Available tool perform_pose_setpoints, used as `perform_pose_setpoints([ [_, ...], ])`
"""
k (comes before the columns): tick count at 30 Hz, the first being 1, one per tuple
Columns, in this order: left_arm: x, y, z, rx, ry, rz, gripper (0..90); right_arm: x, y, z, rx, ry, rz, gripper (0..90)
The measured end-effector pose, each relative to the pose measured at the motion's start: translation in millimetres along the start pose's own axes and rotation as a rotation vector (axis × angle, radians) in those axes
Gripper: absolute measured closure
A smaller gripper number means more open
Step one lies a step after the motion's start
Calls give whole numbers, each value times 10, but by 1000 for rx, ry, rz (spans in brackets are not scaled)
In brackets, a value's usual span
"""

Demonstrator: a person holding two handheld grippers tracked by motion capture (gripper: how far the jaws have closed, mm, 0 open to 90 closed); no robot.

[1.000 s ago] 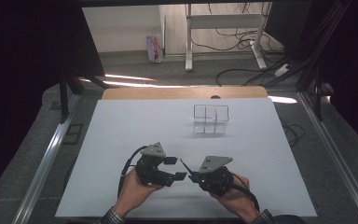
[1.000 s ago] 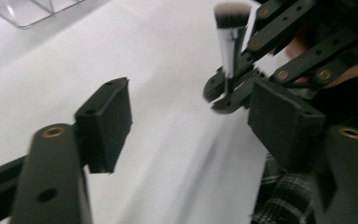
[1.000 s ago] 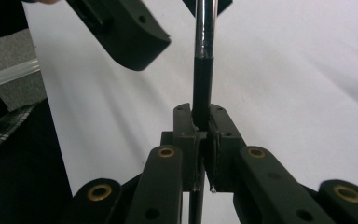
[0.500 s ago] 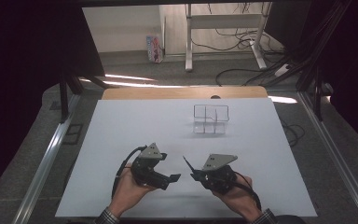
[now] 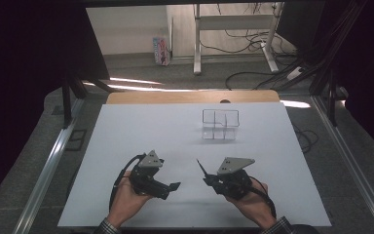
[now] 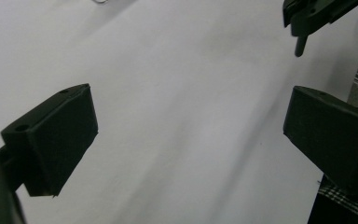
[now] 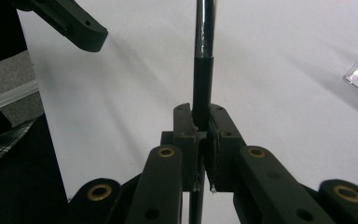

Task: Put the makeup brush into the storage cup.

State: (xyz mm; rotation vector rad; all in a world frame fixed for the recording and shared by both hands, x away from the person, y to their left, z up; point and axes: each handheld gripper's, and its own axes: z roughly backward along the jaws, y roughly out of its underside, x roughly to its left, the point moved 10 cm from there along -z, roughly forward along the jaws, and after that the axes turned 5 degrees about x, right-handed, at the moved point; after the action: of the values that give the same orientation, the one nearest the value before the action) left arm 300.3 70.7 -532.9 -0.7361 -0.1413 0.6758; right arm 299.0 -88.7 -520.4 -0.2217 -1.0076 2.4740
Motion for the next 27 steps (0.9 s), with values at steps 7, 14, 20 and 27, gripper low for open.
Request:
perform_pose_setpoints([
  [7, 102, 102, 64, 9, -48, -3, 21, -35, -13, 35, -14, 6, -7, 830],
  [14, 187, 195, 109, 14, -89, 1, 17, -97, -20, 84, -22, 26, -21, 829],
  [20, 262, 299, 153, 32, -119, 1, 24, -123, -19, 99, -28, 29, -20, 829],
  [27, 384, 487, 207, 51, -142, 34, 29, -152, -11, 110, -32, 39, -13, 829],
])
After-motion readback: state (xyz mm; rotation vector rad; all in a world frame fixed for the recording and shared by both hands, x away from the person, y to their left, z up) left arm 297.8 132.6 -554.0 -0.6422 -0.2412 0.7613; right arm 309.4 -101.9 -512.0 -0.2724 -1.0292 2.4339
